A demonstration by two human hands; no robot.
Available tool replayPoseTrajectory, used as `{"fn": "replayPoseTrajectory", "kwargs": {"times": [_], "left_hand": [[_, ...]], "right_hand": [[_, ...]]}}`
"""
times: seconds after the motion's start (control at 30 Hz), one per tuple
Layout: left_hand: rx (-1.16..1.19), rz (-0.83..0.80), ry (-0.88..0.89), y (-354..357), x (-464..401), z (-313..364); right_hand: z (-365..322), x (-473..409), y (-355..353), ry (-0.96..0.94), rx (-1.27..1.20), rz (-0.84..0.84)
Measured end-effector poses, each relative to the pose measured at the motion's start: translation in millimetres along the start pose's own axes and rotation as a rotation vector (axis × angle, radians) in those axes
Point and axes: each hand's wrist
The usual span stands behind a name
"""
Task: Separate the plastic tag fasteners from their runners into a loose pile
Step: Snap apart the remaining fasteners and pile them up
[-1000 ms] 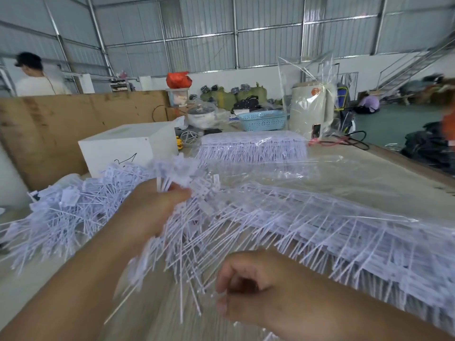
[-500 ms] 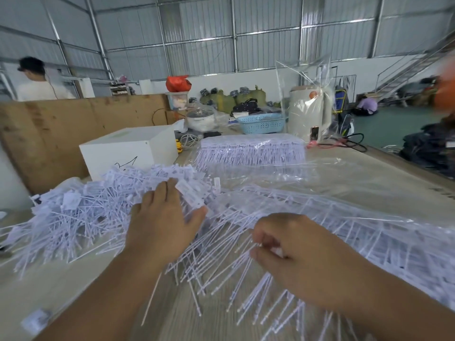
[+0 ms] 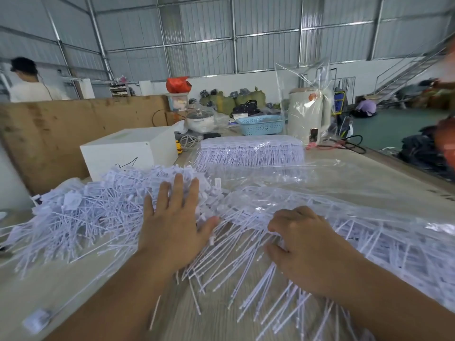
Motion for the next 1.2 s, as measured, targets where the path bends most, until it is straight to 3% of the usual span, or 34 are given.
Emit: {"fn": "replayPoseTrajectory", "kwargs": {"times": [0.23,0.6,0.9,1.07,1.2], "left_hand": [[0.019,0.135,0.065,-11.1,8.5,16.1],[-0.033,0.060,0.115,-11.1,14.9,25.2],[-0.031,0.034,0.109,-11.4,15.4,26.4],[-0.015,0.019,0.107,-10.7,15.7,24.5],[-0.018,0.012,0.109,-9.6,15.0,25.7]], "right_hand": [[-2.0,-3.6,4.3,0.082,0.047,-0.004],[-11.4,-4.8,6.3,0.162,0.156,0.026],[-0.1,-8.0,-0.9,0.164,0.017,0.014],[3.3,-9.8,4.4,0.179,-0.112,0.095],[5.5,-10.8,7.2,0.190,-0.086,0.062]]}}
Point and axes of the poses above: each hand's wrist, its own x-axis away from the middle knuckle, its own y-axis out of the palm, z = x × y, and after that the axes turned 7 degrees about z, right-handed
